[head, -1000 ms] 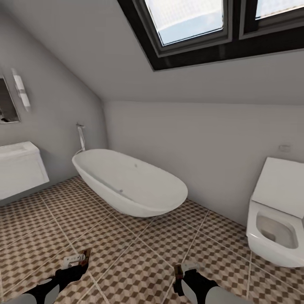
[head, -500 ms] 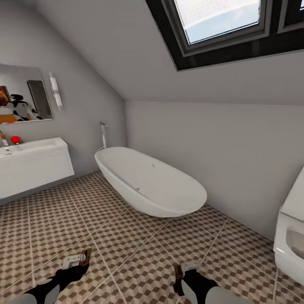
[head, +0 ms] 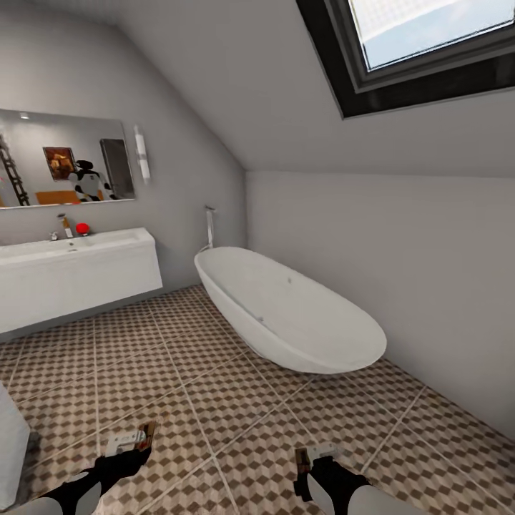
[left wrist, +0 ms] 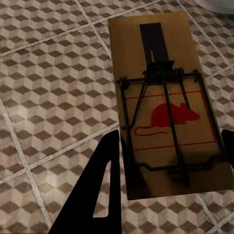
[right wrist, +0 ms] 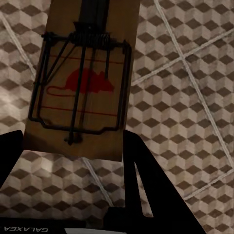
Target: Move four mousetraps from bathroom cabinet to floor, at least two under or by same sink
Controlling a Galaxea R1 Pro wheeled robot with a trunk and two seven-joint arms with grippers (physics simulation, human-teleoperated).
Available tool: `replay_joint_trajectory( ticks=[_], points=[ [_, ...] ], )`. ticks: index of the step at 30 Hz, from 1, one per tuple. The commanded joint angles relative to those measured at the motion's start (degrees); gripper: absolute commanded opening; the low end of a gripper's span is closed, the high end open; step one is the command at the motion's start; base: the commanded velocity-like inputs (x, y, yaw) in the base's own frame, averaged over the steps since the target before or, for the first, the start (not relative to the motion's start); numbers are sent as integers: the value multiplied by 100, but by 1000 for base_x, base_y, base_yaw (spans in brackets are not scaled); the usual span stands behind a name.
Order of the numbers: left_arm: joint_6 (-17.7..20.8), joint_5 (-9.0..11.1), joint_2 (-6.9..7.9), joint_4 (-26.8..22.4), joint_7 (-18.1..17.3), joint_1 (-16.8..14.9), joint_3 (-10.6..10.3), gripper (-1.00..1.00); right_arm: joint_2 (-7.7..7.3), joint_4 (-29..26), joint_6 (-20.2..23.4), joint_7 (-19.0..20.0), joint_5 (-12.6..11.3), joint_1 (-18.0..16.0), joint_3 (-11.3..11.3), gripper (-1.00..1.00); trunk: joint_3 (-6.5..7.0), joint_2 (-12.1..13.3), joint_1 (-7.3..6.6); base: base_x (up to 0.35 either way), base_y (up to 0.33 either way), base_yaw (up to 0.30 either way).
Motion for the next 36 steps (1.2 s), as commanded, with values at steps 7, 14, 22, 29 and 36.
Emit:
replay_joint_trajectory(
  ticks=[7,14,22,29,36],
  points=[
    [-21,41,0,9,-6,-6,-47,-100,0,-12,47,-9,12,-1,36,-100,-6,-4,0,0,0,300],
    [-13,45,-58,9,3,-6,-47,-100,0,-12,47,-10,12,-1,36,-100,-6,-4,0,0,0,300],
    [5,50,-86,9,20,-6,-47,-100,0,-12,47,-5,12,-1,36,-100,-6,-4,0,23,0,255],
    [173,47,-80,3,64,-6,-54,-100,0,-27,5,13,19,-1,36,-100,-6,-4,0,258,0,41],
    [245,42,-87,0,72,-6,-56,-100,0,-29,-159,31,14,-1,36,-100,-6,-4,0,320,0,3]
  ],
)
